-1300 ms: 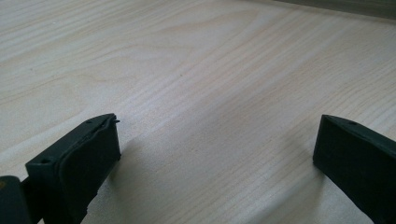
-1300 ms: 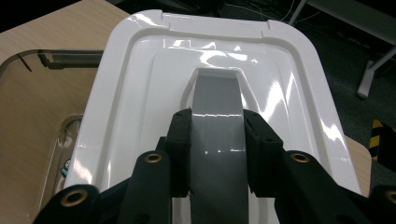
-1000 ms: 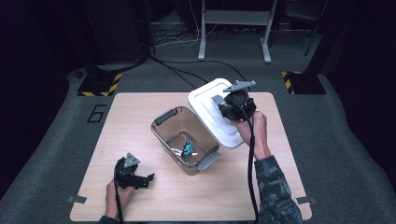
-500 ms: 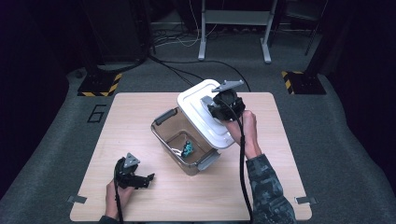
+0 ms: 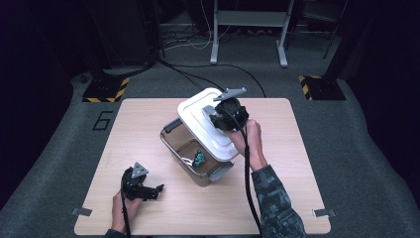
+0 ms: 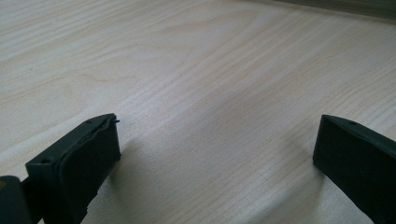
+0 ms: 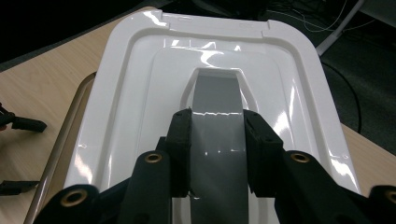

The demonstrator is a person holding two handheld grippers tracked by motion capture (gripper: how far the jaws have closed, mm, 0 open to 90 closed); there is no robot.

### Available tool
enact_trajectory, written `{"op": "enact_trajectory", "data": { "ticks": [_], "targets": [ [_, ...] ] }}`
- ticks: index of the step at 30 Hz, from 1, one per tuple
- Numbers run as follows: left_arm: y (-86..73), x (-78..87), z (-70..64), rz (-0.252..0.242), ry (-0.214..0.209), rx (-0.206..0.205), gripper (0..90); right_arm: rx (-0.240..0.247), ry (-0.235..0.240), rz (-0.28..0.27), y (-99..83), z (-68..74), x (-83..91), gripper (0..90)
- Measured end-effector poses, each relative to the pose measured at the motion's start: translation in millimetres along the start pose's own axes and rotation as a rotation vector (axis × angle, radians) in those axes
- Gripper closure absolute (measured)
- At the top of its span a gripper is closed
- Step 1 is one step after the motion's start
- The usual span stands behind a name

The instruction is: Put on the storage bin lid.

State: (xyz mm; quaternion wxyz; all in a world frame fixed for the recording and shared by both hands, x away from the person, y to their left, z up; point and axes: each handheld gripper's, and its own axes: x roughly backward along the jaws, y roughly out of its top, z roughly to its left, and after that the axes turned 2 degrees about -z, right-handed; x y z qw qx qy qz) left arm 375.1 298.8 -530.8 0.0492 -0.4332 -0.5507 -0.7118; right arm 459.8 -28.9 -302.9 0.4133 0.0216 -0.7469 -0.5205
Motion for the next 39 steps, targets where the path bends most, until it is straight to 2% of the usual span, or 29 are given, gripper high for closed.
{"op": "enact_trajectory", "data": {
  "ticks": [2,4,7,16,17,18,20,22,23,24,25,26,28,31,33,39],
  "targets": [
    [0.0,0.1,-0.2,0.002,0.001,0.003,0.1,0.017,0.007,-0.006,0.3,1.9,-3.6,66.3],
    [0.3,0.4,0.3,0.005,0.002,-0.007,0.1,0.005,0.012,0.005,0.3,5.6,-6.0,66.3],
    [0.1,0.2,-0.2,0.004,0.001,0.003,0.1,-0.011,0.02,0.016,0.0,11.0,-9.5,66.3],
    [0.4,0.7,0.6,0.009,-0.001,-0.009,0.1,-0.019,0.048,0.033,-2.5,22.9,-22.4,66.3],
    [0.1,0.2,-0.1,0.004,-0.003,0.004,0.1,-0.014,0.052,0.034,-3.0,23.8,-24.0,66.3],
    [0.4,0.7,0.5,0.008,-0.001,-0.008,0.1,-0.017,0.057,0.035,-3.4,25.2,-25.6,66.3],
    [0.2,0.4,-0.1,0.006,-0.002,0.002,0.1,-0.004,0.065,0.036,-4.5,26.8,-29.4,66.3],
    [0.3,0.5,0.2,0.007,-0.002,-0.002,0.1,-0.026,0.071,0.055,-5.4,30.5,-31.8,66.3],
    [0.2,0.4,-0.1,0.006,-0.002,0.003,0.1,-0.002,0.075,0.043,-5.8,30.0,-34.4,66.3],
    [0.2,0.4,0.0,0.006,-0.002,0.002,0.1,-0.036,0.078,0.067,-6.1,33.7,-34.3,66.3],
    [0.2,0.4,-0.1,0.006,-0.002,0.003,0.1,-0.014,0.082,0.052,-6.7,33.4,-37.0,66.3],
    [0.2,0.4,-0.1,0.006,-0.002,0.003,0.1,-0.029,0.083,0.07,-6.9,35.7,-37.3,66.3],
    [0.4,0.7,0.5,0.008,-0.001,-0.007,0.1,-0.021,0.089,0.074,-7.5,37.2,-40.1,66.3],
    [0.4,0.8,0.1,0.011,-0.005,0.003,0.1,-0.024,0.097,0.082,-8.3,40.6,-43.5,66.3],
    [0.6,1.0,0.3,0.014,-0.005,0.0,0.1,0.001,0.101,0.07,-8.8,40.7,-46.7,66.3],
    [0.6,1.1,0.5,0.015,-0.005,-0.003,0.1,0.005,0.11,0.089,-11.4,44.9,-54.3,66.2]
  ]
}}
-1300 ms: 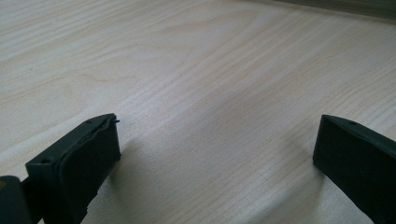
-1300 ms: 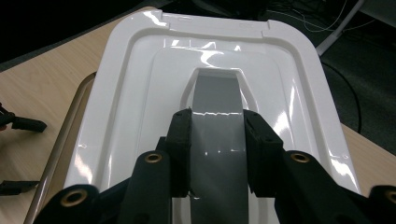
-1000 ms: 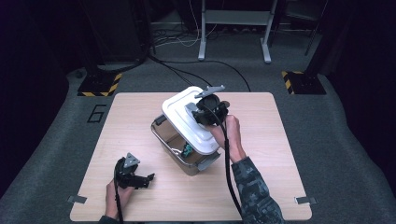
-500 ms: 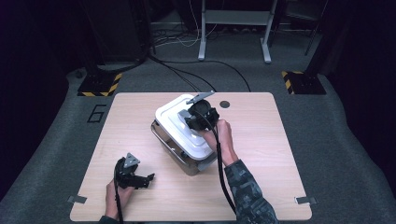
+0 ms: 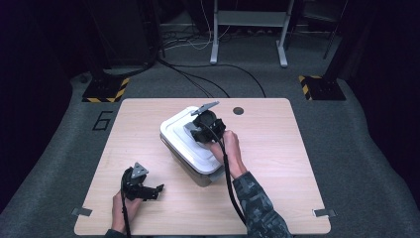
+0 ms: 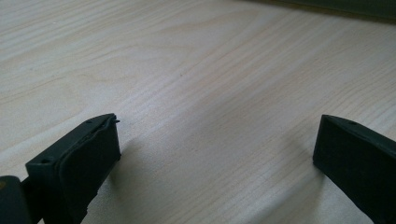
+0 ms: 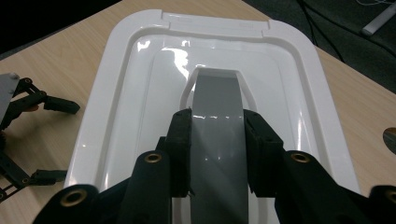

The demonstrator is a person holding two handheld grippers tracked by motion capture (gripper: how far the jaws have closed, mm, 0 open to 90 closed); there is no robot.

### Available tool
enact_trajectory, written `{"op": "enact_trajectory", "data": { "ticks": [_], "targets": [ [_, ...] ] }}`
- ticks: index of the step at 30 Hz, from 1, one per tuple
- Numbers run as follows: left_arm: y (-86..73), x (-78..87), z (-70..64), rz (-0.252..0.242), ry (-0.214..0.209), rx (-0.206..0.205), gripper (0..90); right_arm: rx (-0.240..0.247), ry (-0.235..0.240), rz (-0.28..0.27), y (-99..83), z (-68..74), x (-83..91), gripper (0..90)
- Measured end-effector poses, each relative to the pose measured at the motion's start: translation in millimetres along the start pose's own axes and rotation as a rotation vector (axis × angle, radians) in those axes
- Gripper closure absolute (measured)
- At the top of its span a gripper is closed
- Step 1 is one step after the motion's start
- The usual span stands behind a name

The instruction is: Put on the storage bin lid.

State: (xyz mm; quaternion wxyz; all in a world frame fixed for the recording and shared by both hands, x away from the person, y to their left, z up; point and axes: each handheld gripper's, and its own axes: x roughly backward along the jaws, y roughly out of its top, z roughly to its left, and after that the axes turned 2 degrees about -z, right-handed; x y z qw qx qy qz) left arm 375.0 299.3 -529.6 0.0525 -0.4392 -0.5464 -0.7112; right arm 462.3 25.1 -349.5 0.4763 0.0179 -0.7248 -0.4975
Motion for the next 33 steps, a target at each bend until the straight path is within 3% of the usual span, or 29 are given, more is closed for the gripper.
{"op": "enact_trajectory", "data": {
  "ticks": [8,9,17,18,21,27,33],
  "targets": [
    [-0.2,-0.3,-0.7,-0.001,-0.002,0.012,0.1,-0.01,0.004,0.037,-5.0,3.8,-11.4,66.2],
    [0.0,0.0,0.1,0.001,0.0,0.0,0.1,-0.001,0.004,0.038,-5.4,4.0,-12.3,66.3],
    [-0.1,-0.2,-0.4,-0.001,-0.002,0.007,0.1,-0.005,0.001,0.043,-4.3,8.9,-17.3,65.9],
    [-0.1,-0.1,-0.3,0.0,-0.001,0.006,0.1,0.012,0.004,0.043,-4.4,8.0,-17.6,65.8],
    [-0.1,-0.2,-0.4,-0.001,-0.001,0.007,0.1,-0.008,0.002,0.038,-4.5,9.6,-18.6,65.8],
    [-0.1,-0.1,-0.3,-0.001,0.0,0.004,0.1,0.007,0.006,0.049,-6.9,11.5,-20.2,65.6],
    [-0.3,-0.4,-0.3,-0.005,0.001,0.004,0.1,-0.014,0.022,0.037,-9.5,10.1,-21.5,65.7]
  ]
}}
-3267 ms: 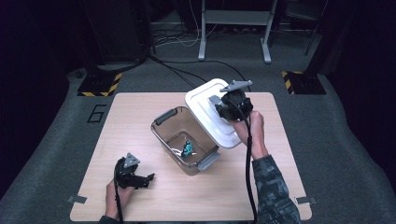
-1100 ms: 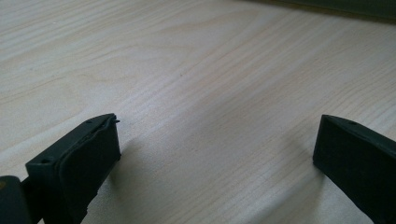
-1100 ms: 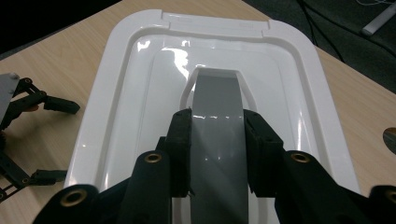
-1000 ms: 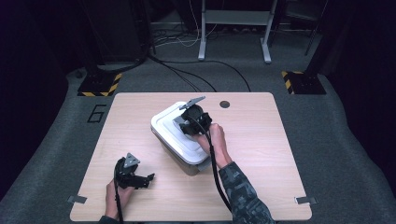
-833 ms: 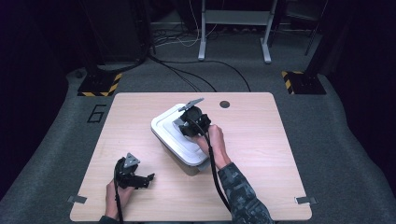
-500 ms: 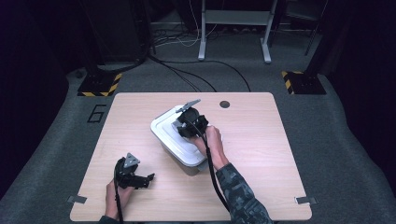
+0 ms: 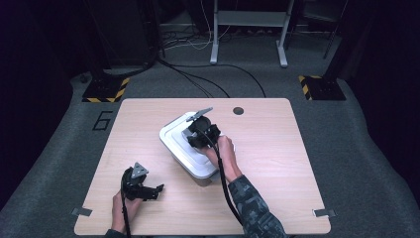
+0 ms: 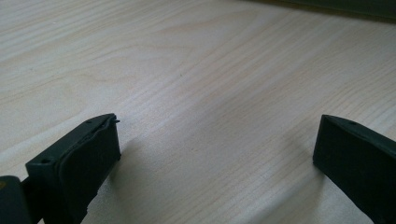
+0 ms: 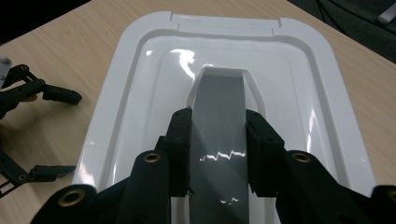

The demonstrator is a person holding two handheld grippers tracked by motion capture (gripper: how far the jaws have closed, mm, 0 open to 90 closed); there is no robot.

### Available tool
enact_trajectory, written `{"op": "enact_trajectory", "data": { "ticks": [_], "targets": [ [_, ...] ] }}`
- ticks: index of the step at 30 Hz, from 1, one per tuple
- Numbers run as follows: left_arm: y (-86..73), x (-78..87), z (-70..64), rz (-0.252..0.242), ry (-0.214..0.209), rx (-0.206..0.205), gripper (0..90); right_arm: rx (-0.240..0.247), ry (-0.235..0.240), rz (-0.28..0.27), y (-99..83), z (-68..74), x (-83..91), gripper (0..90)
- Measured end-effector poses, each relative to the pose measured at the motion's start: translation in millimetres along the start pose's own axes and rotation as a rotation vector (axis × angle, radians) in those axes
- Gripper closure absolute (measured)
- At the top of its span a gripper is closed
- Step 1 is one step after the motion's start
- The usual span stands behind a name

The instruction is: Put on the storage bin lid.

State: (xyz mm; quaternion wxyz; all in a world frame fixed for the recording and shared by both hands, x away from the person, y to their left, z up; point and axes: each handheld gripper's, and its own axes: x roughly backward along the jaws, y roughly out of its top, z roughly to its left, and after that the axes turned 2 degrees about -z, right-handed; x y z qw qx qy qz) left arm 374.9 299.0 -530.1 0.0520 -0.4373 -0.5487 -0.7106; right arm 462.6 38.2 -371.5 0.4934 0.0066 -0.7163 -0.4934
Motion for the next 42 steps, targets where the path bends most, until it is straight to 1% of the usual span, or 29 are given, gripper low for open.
{"op": "enact_trajectory", "data": {
  "ticks": [3,5,6,8,10,12,14,15,19,22,23,24,25,27,29,30,31,32,34,38,39,40,41,42],
  "targets": [
    [0.2,0.2,0.0,0.004,-0.002,0.002,0.1,-0.008,0.017,0.0,-0.6,-2.1,-0.7,65.8],
    [0.2,0.3,0.1,0.005,-0.001,0.0,0.1,-0.003,0.015,0.001,-0.2,-1.8,-0.6,65.7],
    [0.2,0.3,0.0,0.004,-0.001,0.002,0.1,-0.003,0.009,-0.002,-0.1,-1.3,-1.0,65.6],
    [0.1,0.0,-0.4,0.001,-0.001,0.007,0.1,0.004,0.012,0.003,0.2,-1.5,-0.6,65.3],
    [0.2,0.3,0.1,0.004,-0.001,0.0,0.1,0.006,0.012,0.003,0.1,-2.0,-0.3,64.2],
    [-0.2,-0.5,-0.5,-0.007,0.001,0.008,0.1,0.003,0.011,0.003,-0.4,-2.2,-0.9,57.0],
    [-0.2,-0.5,-0.5,-0.007,0.001,0.008,0.1,-0.007,0.023,-0.004,-0.8,-3.3,0.6,51.1],
    [-0.2,-0.6,-0.5,-0.008,-0.001,0.009,0.1,-0.007,0.029,-0.005,-1.0,-4.1,2.4,44.8],
    [-0.3,-0.7,-0.5,-0.01,0.001,0.008,0.1,-0.006,0.018,-0.025,-1.9,-6.2,10.7,25.1],
    [-0.1,-0.4,-0.4,-0.005,0.0,0.007,0.1,-0.01,0.008,-0.042,-3.7,-8.4,18.5,15.6],
    [-0.1,-0.4,-0.3,-0.005,-0.002,0.008,0.1,-0.015,0.003,-0.051,-4.6,-9.2,21.1,14.1],
    [-0.1,-0.3,-0.3,-0.005,0.0,0.007,0.1,-0.026,0.002,-0.047,-5.4,-9.6,24.7,13.4],
    [-0.2,-0.6,-0.4,-0.008,-0.001,0.008,0.1,-0.021,0.0,-0.059,-6.5,-11.2,27.0,12.3],
    [-0.2,-0.5,-0.5,-0.007,0.001,0.008,0.1,-0.029,-0.004,-0.062,-8.8,-12.7,32.6,10.2],
    [-0.2,-0.5,-0.5,-0.007,0.002,0.008,0.1,-0.016,-0.006,-0.067,-12.0,-15.7,37.5,8.6],
    [0.0,-0.3,-0.4,-0.003,0.0,0.008,0.1,-0.004,-0.01,-0.078,-13.9,-17.8,39.1,7.2],
    [-0.2,-0.6,-0.4,-0.009,0.001,0.007,0.1,-0.008,-0.014,-0.087,-15.8,-19.0,40.9,6.1],
    [-0.2,-0.5,-0.5,-0.007,0.001,0.008,0.1,-0.002,-0.017,-0.088,-18.0,-21.1,43.4,5.2],
    [0.0,-0.2,-0.3,-0.003,0.0,0.007,0.1,-0.017,-0.025,-0.09,-22.6,-23.2,48.6,3.9],
    [-0.3,-0.6,-0.4,-0.009,0.001,0.007,0.1,-0.018,-0.05,-0.103,-32.8,-29.6,59.4,3.4],
    [-0.3,-0.6,-0.4,-0.01,0.001,0.007,0.1,-0.035,-0.057,-0.11,-35.4,-30.4,61.7,3.3],
    [-0.2,-0.6,-0.4,-0.009,0.001,0.007,0.1,-0.028,-0.064,-0.118,-38.3,-32.8,64.1,3.3],
    [-0.2,-0.5,-0.4,-0.007,0.002,0.007,0.1,-0.043,-0.068,-0.114,-41.3,-33.7,67.4,3.4],
    [-0.2,-0.5,-0.4,-0.007,0.002,0.007,0.1,-0.045,-0.075,-0.121,-44.4,-35.3,69.7,3.4]
  ]
}}
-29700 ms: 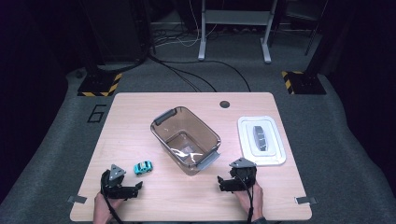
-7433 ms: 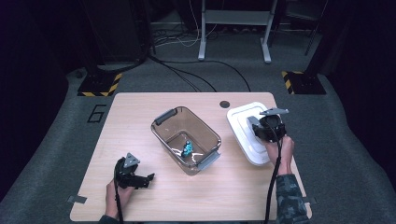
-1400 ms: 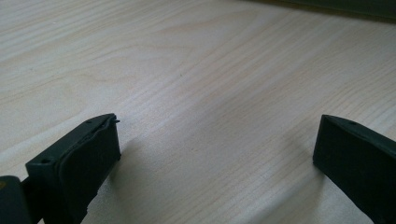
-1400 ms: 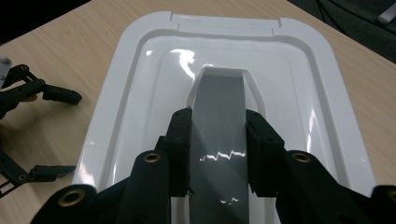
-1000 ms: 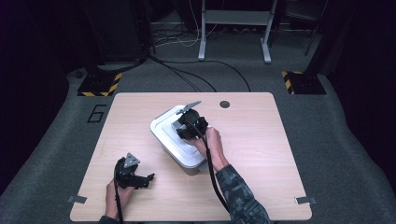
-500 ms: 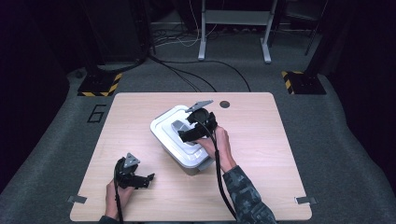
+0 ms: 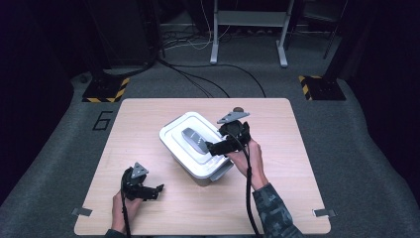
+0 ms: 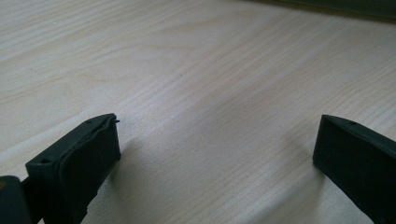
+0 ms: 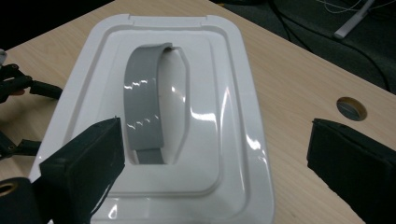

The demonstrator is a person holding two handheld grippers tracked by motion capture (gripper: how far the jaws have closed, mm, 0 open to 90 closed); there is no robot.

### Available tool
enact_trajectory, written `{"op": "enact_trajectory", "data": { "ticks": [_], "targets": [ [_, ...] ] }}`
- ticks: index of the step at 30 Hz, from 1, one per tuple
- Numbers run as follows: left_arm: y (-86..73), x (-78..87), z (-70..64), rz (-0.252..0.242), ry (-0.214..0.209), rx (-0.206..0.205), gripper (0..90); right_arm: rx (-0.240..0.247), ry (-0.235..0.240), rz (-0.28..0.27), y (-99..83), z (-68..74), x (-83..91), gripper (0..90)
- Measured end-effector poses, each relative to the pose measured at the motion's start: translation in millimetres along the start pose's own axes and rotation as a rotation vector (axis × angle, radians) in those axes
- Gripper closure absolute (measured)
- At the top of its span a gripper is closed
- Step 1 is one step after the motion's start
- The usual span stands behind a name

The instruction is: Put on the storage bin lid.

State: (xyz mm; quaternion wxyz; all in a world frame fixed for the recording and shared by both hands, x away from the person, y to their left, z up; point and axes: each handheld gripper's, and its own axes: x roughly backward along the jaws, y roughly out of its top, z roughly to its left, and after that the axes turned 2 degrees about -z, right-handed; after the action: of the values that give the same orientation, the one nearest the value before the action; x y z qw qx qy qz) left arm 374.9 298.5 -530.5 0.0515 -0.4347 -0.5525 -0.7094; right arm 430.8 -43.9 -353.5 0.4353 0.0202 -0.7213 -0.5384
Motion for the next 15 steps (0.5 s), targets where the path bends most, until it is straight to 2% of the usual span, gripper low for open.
{"op": "enact_trajectory", "data": {
  "ticks": [4,9,15],
  "targets": [
    [-0.1,-0.1,-0.1,-0.001,-0.001,0.003,0.1,-0.003,-0.032,-0.015,-10.9,-9.3,10.7,3.6],
    [0.0,0.0,0.0,0.0,0.0,0.0,0.1,-0.031,-0.061,-0.027,-23.6,-19.4,21.1,3.8],
    [0.1,0.1,0.1,0.001,-0.001,-0.001,0.1,-0.058,-0.088,-0.02,-40.3,-29.5,29.0,3.8]
  ]
}}
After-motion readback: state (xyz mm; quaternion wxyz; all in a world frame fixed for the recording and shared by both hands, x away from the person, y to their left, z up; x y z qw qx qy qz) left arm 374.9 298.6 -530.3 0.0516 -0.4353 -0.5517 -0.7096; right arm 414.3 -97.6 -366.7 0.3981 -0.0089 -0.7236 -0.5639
